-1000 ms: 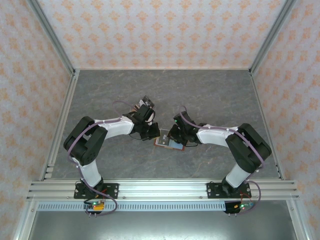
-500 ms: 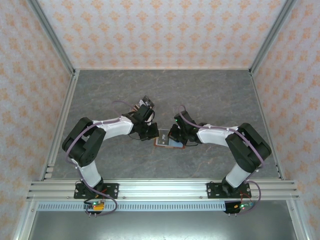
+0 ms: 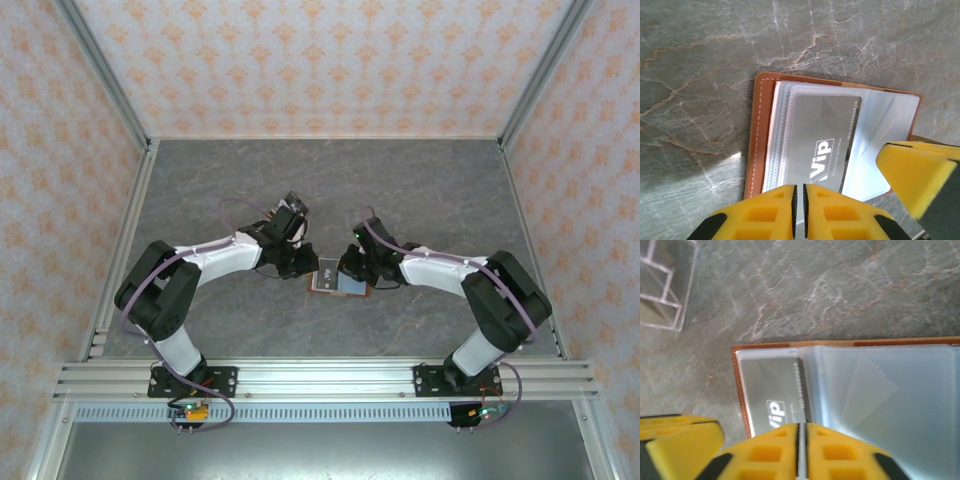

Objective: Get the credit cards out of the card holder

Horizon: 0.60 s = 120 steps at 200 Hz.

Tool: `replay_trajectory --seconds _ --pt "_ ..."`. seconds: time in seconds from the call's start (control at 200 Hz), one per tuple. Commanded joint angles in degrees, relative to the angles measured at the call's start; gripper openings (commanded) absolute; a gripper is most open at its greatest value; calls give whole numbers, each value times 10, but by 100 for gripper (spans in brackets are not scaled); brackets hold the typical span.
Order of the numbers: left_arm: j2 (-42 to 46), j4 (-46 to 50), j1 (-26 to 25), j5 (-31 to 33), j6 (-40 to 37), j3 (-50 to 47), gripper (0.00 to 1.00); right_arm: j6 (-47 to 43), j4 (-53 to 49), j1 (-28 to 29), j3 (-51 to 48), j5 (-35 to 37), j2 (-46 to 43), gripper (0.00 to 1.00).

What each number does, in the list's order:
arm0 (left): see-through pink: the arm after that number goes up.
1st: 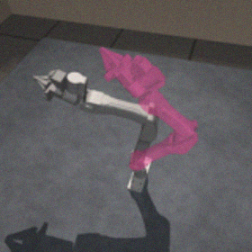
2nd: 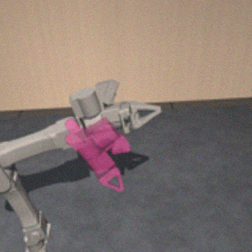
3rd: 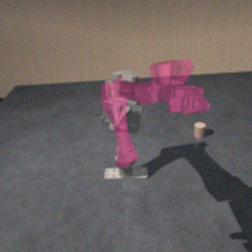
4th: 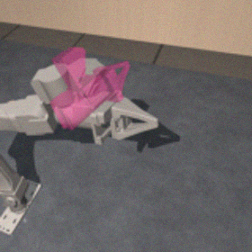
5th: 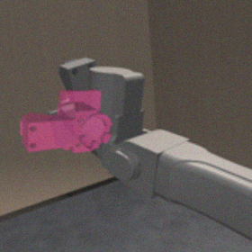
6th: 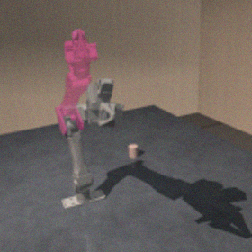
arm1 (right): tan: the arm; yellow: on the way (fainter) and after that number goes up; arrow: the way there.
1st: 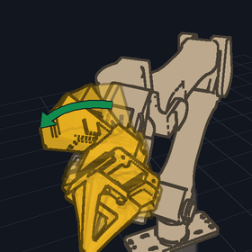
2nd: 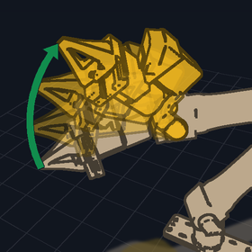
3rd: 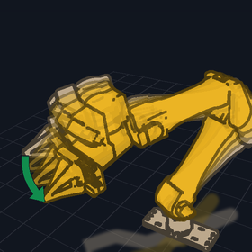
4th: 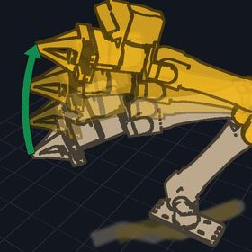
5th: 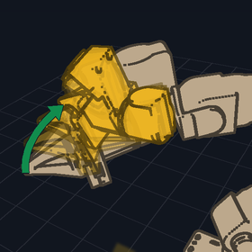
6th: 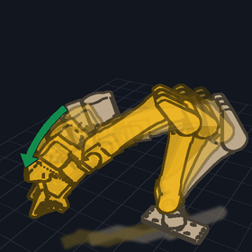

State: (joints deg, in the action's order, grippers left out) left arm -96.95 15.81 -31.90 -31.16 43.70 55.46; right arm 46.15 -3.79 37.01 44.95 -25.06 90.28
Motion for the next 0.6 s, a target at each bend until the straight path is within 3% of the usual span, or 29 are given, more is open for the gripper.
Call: replay_trajectory --seconds 0.0,0.15,0.596 --pt "-17 -5 -2 -18 -2 6 16 14 -13 0 -15 -22 -21 23" --pt "-33 -21 -3 -34 3 0 19 24 -15 3 -19 -31 -21 33" --pt "-52 -28 -2 -40 4 -2 17 30 -8 8 -18 -27 13 34"
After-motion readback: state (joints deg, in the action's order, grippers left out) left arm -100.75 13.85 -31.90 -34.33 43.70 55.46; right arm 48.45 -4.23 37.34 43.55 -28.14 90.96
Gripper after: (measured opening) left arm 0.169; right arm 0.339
